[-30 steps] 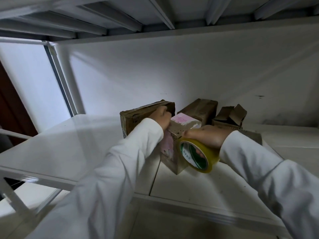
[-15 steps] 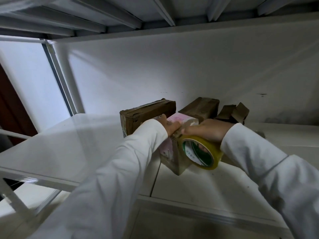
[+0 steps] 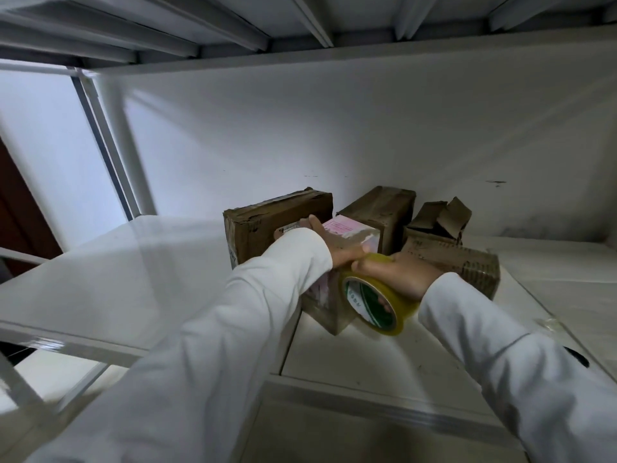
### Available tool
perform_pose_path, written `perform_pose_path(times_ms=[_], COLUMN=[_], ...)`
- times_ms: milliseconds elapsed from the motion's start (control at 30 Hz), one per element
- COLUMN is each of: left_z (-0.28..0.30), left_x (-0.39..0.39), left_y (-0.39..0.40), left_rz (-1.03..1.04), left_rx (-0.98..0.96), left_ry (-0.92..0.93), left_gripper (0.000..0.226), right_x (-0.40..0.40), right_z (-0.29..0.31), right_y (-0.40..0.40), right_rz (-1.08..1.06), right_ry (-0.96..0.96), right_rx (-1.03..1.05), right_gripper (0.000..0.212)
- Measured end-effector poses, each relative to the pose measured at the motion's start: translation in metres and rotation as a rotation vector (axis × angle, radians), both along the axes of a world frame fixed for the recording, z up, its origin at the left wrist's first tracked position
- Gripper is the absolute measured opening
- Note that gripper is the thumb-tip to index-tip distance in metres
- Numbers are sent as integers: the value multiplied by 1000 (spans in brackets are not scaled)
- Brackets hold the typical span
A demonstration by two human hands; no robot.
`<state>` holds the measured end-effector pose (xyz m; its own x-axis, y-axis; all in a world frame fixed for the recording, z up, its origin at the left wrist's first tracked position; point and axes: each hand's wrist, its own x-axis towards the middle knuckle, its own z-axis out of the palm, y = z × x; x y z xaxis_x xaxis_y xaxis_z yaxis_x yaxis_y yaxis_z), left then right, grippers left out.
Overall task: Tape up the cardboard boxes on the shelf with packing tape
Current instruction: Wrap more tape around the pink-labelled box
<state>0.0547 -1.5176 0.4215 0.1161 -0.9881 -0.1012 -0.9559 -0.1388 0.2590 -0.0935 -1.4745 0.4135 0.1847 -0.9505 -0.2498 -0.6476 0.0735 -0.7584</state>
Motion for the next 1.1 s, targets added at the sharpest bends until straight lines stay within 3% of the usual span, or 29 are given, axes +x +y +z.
perform_pose_path(times_ms=[67, 200, 400, 500, 533, 600, 633, 667, 733, 800, 900, 967, 1033, 1100], left_z=[0, 1, 2, 6, 7, 3, -5, -18, -48, -64, -54, -39, -37, -40], left_x=[4, 4, 13, 25, 29, 37, 38, 40, 41, 42, 47, 51, 54, 51], left_y=[0, 5, 2, 3, 5, 11, 15, 19, 27, 35, 40, 33, 17, 6], left_rz=[-11, -47, -38, 37, 82, 150, 215, 267, 352, 399, 310, 274, 254, 278], left_rx=[28, 62, -65, -77, -78, 16, 92, 151, 256, 268, 166, 123, 86, 36], left_ry=[125, 104, 163, 485, 669, 977, 1058, 1112, 1101, 983, 839, 772, 738, 759], left_gripper=[124, 124, 100, 112, 103, 59, 41, 37, 46, 54, 36, 40, 44, 44], right_x=[4, 7, -4, -20, -25, -33, -34, -33, -23, -12, 7, 15, 19, 18], right_z=[-17, -41, -28, 9, 22, 41, 46, 45, 33, 15, 5, 2, -2, -8], right_y=[1, 2, -1, 3, 4, 6, 6, 6, 5, 4, -2, -7, -11, -12], right_rz=[-26, -85, 22, 166, 189, 184, 167, 145, 102, 38, -7, -37, -70, -83], right_ry=[-51, -160, -125, -130, -186, -343, -400, -409, -353, -362, -428, -460, -488, -537], right_rx=[53, 111, 153, 116, 75, -33, -90, -134, -173, -159, -134, -116, -119, -127], right_gripper=[49, 56, 59, 42, 33, 31, 36, 37, 31, 38, 31, 29, 34, 54])
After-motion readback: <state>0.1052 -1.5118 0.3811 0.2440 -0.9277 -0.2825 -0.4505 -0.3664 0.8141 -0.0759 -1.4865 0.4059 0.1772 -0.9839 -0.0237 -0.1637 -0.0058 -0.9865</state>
